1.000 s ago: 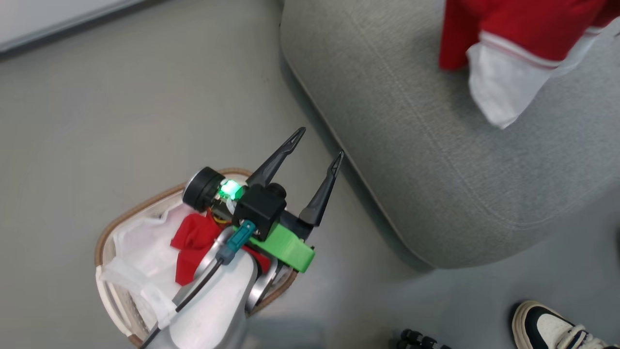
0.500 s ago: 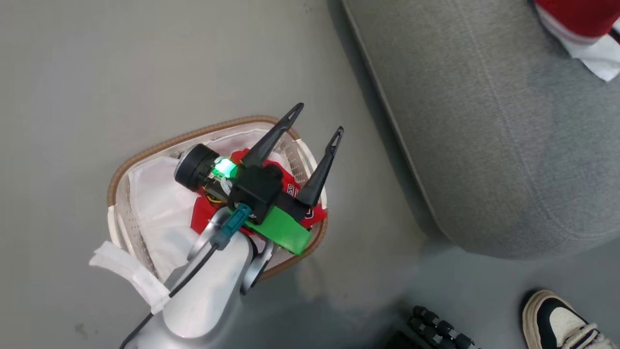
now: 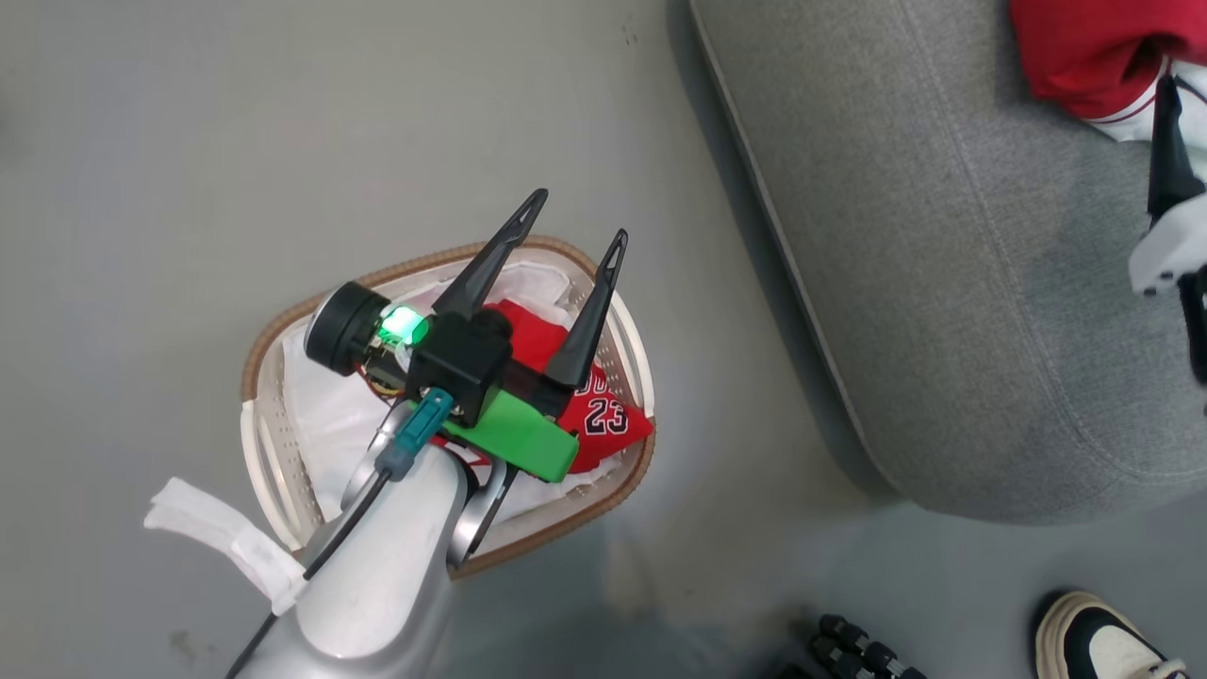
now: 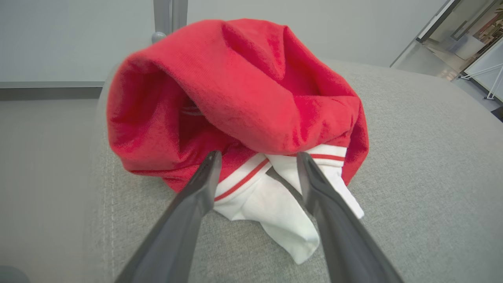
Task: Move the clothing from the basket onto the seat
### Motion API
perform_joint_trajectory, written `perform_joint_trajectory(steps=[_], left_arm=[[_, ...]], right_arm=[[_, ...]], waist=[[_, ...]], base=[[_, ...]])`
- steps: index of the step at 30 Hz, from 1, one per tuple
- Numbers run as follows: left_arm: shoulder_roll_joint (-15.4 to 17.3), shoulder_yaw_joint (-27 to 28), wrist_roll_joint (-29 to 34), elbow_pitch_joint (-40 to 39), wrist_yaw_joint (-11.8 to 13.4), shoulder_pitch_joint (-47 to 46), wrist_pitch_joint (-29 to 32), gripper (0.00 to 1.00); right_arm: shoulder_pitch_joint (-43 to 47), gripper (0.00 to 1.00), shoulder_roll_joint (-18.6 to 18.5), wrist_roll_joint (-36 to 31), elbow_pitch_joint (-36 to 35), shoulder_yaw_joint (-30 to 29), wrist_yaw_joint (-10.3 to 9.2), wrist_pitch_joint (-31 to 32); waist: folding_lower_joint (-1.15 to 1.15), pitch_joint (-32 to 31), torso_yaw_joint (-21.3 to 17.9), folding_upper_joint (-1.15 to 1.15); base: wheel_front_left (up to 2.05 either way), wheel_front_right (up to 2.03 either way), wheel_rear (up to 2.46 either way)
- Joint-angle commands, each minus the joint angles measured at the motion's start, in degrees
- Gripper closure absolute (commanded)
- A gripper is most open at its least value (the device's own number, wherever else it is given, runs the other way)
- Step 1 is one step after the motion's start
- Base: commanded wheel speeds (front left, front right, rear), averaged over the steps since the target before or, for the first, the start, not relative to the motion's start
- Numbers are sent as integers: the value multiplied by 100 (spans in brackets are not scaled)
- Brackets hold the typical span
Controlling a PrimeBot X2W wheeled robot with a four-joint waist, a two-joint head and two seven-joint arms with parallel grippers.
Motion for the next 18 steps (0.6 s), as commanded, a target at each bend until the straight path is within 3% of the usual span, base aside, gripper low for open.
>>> perform_joint_trajectory(steps=[1,8,18], left_arm=[[-5,60,35,-15,-2,130,3,0],[-65,330,-33,-59,24,535,3,0],[-104,1102,-26,-138,303,1271,3,0]], right_arm=[[237,0,40,41,-104,-49,-8,-12],[1012,0,162,74,-638,67,-8,-12],[1747,0,574,214,-1381,552,-8,-13]], waist=[[-1,-274,27,0],[-1,-888,167,0],[-1,-1712,641,0]], base=[[0,0,0],[0,0,0],[0,0,0]])
